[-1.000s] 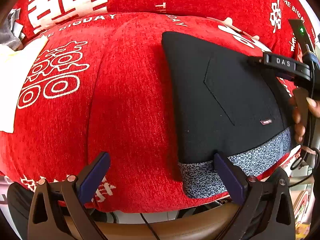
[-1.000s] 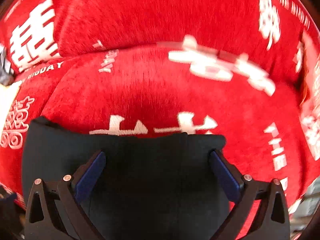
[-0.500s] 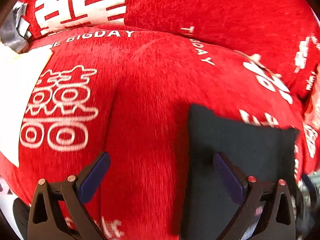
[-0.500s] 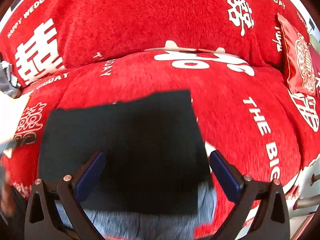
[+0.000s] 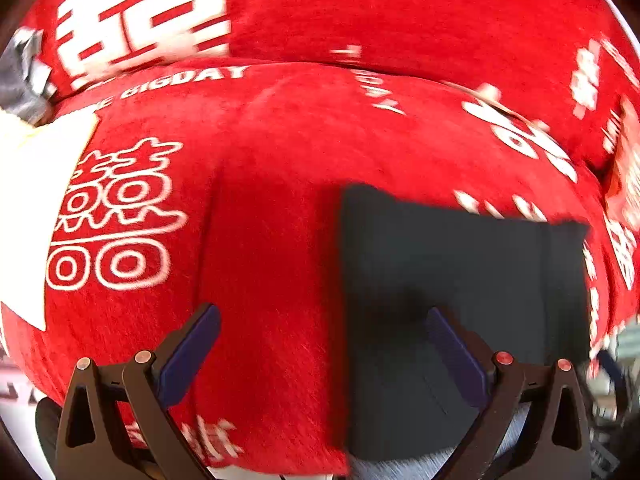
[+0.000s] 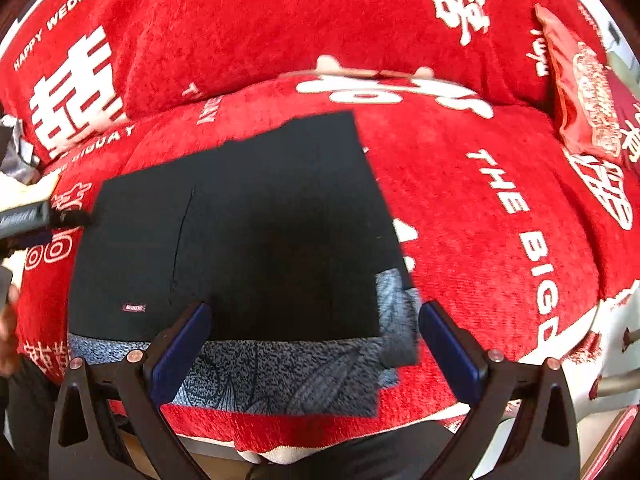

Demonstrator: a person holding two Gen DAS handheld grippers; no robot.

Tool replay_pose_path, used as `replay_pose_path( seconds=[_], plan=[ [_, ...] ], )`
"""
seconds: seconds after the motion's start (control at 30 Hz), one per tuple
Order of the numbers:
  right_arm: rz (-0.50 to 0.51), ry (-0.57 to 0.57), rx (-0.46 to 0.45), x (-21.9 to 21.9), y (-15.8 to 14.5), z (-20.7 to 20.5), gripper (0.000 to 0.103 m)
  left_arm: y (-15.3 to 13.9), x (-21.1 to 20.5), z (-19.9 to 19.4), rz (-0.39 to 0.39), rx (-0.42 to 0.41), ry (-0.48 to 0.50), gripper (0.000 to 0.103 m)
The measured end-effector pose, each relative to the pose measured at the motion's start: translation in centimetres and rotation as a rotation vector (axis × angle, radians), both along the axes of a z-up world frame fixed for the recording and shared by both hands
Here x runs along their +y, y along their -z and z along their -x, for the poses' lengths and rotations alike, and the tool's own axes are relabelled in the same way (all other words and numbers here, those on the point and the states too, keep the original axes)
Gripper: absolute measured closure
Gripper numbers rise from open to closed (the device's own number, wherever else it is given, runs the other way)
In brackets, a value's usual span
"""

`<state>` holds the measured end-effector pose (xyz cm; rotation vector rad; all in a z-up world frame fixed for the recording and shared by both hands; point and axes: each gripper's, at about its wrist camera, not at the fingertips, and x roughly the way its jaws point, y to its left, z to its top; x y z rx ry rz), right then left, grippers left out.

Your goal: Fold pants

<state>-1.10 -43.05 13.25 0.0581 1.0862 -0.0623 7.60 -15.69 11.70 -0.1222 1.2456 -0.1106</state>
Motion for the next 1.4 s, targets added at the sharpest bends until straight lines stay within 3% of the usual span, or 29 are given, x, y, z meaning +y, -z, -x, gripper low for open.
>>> replay_pose_path(
  seconds=[0.1,0.23,0.33,0.6,0.7,0.8,0.93,1.0,1.13,1.23,1.3,1.4],
  plan=[
    [0.02,-0.066,-0.026,1.6,-0.3,0.3,0.0,0.0,-2.0,1.7,-0.001,-0.009,0.05,0.0],
    [0.026,-0.134,0.035,3.0,1.7,0.6,0.0,1.9,-3.6,2.2,-0.059,0.034,0.104,0.0],
    [0.05,-0.158,0.024,3.1,1.6,1.3,0.0,1.8,-3.1,2.3,-0.032,0.033,0.094,0.0],
    [-0.02,-0.021,0.021,-4.0,1.0,1.4,0.0,0.2,-4.0,3.1,0.008,-0.01,0.169,0.0],
    [-0.102,0.018,0.015,-6.1,1.0,0.8,0.0,0.4,-4.4,3.0,0.016,-0.001,0.179,0.0],
    [-0.244,-0.029,0.009,-7.1,1.7,-0.5,0.0,1.8,-4.8,2.5,0.056,0.047,0.197,0.0],
    [-0.349,-0.077,0.119,-7.1,5.7,-3.4,0.0,3.5,-4.7,1.8,0.137,0.095,0.181,0.0],
    [-0.423,-0.094,0.118,-6.6,6.8,-4.1,0.0,4.1,-4.3,1.5,0.191,0.114,0.16,0.0],
    [-0.376,-0.15,0.089,-4.2,6.5,-4.6,0.001,5.0,-4.3,0.7,0.253,0.15,0.112,0.0],
    [-0.345,-0.158,0.07,-3.3,5.2,-4.1,0.021,4.1,-4.6,0.9,0.245,0.124,0.137,0.017],
    [-0.367,-0.157,0.052,-3.6,3.7,-3.5,0.046,3.2,-4.1,1.2,0.26,0.099,0.154,0.041],
    [-0.358,-0.164,0.023,-2.6,1.5,-2.9,0.053,2.8,-2.4,1.0,0.356,0.11,0.123,0.054]
  ],
)
